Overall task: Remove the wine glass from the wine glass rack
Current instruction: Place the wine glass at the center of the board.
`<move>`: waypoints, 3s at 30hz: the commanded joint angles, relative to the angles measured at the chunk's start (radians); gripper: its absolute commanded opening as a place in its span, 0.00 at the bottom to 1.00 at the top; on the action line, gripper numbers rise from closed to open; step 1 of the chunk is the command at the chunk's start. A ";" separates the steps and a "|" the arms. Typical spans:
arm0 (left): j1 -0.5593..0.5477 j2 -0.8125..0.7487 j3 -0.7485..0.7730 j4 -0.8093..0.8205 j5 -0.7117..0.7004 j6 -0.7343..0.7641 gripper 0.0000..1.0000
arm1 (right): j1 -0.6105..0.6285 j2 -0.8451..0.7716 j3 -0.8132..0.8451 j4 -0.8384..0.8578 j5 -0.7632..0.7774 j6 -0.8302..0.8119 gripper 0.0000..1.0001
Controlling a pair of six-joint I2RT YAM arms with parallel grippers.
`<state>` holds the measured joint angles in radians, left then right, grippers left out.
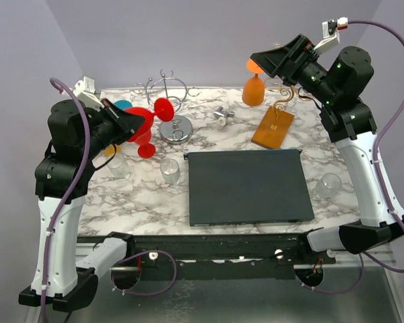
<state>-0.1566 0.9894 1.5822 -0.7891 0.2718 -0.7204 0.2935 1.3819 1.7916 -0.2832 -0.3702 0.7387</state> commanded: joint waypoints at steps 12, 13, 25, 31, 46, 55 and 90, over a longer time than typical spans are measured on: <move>-0.001 -0.021 -0.115 -0.406 -0.343 0.076 0.00 | -0.001 -0.017 -0.009 -0.046 0.073 -0.105 1.00; -0.001 -0.016 -0.132 -0.405 -0.347 0.077 0.00 | -0.001 -0.018 -0.008 -0.049 0.075 -0.109 1.00; -0.013 0.080 -0.277 -0.336 -0.364 0.101 0.00 | -0.001 -0.026 0.013 -0.083 0.101 -0.149 1.00; -0.106 0.161 -0.304 -0.313 -0.444 0.090 0.00 | -0.001 -0.031 0.018 -0.093 0.113 -0.163 1.00; -0.197 0.309 -0.301 -0.296 -0.533 0.118 0.00 | -0.001 -0.039 0.031 -0.123 0.135 -0.183 1.00; -0.198 0.350 -0.317 -0.276 -0.510 0.149 0.00 | -0.001 -0.042 0.026 -0.128 0.135 -0.182 1.00; -0.198 0.329 -0.224 -0.305 -0.525 0.200 0.32 | -0.001 -0.005 0.079 -0.170 0.170 -0.196 1.00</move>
<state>-0.3492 1.3590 1.3045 -1.0557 -0.2268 -0.5377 0.2935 1.3632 1.8347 -0.4210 -0.2363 0.5663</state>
